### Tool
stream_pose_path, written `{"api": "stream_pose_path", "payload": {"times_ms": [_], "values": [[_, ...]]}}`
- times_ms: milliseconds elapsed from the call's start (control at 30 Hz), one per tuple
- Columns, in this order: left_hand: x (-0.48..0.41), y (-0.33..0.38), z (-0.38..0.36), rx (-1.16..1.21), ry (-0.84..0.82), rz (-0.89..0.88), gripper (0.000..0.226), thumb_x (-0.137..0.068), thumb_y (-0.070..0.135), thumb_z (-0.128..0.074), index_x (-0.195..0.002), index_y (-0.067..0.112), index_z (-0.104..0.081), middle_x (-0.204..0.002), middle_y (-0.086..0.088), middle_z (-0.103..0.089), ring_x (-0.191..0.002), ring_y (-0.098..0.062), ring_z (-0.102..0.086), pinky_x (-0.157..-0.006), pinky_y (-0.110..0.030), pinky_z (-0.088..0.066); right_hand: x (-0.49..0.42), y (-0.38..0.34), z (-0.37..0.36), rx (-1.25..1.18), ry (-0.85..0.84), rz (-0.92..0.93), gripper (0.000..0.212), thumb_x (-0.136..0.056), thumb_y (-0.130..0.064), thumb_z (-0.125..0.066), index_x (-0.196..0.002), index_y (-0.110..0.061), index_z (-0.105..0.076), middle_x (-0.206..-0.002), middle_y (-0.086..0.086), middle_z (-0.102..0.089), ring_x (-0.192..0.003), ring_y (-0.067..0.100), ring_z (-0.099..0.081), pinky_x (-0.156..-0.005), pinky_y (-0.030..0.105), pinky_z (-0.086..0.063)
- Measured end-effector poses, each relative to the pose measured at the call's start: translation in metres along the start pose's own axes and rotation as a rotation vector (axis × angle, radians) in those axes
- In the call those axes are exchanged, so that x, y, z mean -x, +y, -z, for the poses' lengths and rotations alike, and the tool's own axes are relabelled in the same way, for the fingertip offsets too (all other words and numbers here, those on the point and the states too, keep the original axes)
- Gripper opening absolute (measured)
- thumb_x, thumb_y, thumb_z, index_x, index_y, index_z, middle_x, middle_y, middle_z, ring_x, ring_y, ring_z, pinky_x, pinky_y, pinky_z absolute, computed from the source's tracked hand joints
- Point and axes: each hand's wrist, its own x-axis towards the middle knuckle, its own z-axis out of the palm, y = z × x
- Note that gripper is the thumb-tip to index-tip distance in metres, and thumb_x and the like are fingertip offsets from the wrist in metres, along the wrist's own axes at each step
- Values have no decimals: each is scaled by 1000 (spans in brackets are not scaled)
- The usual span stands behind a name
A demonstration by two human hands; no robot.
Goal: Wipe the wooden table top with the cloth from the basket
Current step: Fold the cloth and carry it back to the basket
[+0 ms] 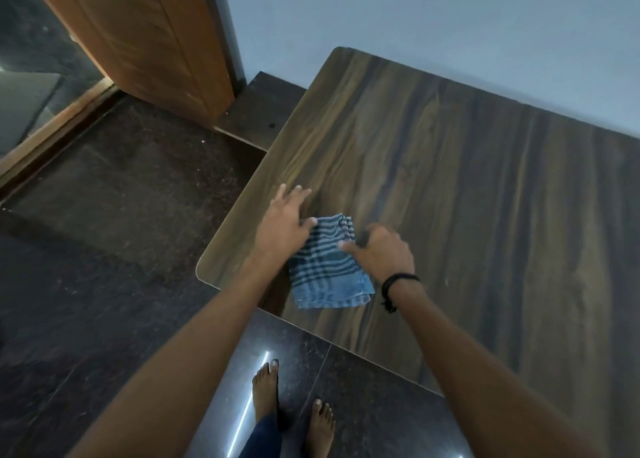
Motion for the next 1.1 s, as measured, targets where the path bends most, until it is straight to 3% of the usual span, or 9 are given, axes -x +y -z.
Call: {"api": "stream_pose_path", "payload": {"times_ms": [133, 333, 400, 533, 667, 767, 900, 1000, 1100], "values": [[-3, -7, 4, -70, 1, 82, 57, -87, 29, -77, -139, 20, -56, -142, -7, -54, -131, -28, -50, -106, -45, -43, 10, -8, -21, -35, -44, -16, 63, -83, -52, -76, -124, -11, -51, -126, 12, -59, -122, 34, -53, -95, 45, -49], [22, -12, -10, -6, 23, 278, 69, -79, 29, -84, -140, 19, -53, -135, -11, -51, -125, -32, -49, -106, -44, -39, -5, -19, -33, -323, -27, -243, 24, -80, -24, -74, -95, -9, -63, -94, 6, -69, -90, 29, -67, -71, 33, -53], [18, -8, -10, 135, 24, 345, 76, -77, 24, -86, -144, 23, -49, -133, -8, -55, -125, -28, -52, -107, -43, -39, -12, -19, -25, -587, -104, -275, 21, -77, -17, -80, -83, -2, -67, -86, 10, -73, -83, 29, -71, -73, 36, -58], [2, 10, 6, 610, 64, 518, 73, -78, 29, -87, -140, 22, -50, -122, -1, -61, -110, -17, -60, -95, -36, -49, -19, -24, 15, -1029, -282, -233, 22, -87, 4, -72, -108, 9, -71, -105, 22, -74, -100, 38, -72, -94, 52, -56], [-22, 39, 35, 1054, -313, 666, 54, -78, 59, -77, -113, 18, -68, -110, -1, -74, -97, -16, -68, -78, -31, -51, -33, -31, 69, -1109, -256, -55, 23, -94, 5, -61, -116, 10, -66, -113, 25, -71, -104, 38, -70, -94, 47, -56], [-47, 62, 57, 1201, -357, 492, 42, -82, 35, -80, -117, 16, -67, -116, -5, -74, -98, -18, -69, -89, -33, -54, -43, -32, 112, -1108, -73, -20, 14, -93, 2, -65, -107, 1, -68, -106, 22, -73, -96, 35, -71, -91, 47, -57], [-75, 107, 94, 1140, -342, 122, 71, -74, -12, -76, -134, 20, -59, -113, -7, -75, -109, -20, -70, -95, -35, -55, -47, -32, 159, -993, 280, -34, 36, -89, -4, -74, -117, -15, -53, -107, 13, -68, -96, 28, -70, -85, 44, -59], [-92, 143, 112, 866, -329, -91, 66, -71, -19, -76, -125, 18, -68, -113, -3, -74, -107, -17, -70, -95, -35, -57, -41, -34, 185, -970, 454, 28, 40, -91, 1, -68, -119, -16, -45, -84, 3, -63, -72, 15, -67, -68, 32, -60], [-104, 176, 126, 584, -268, -267, 58, -69, -5, -84, -120, 20, -73, -114, 2, -73, -106, -15, -68, -97, -34, -55, -32, -38, 211, -928, 559, 99, 28, -93, 0, -66, -111, -16, -53, -87, 8, -67, -70, 14, -68, -55, 24, -56]]}}
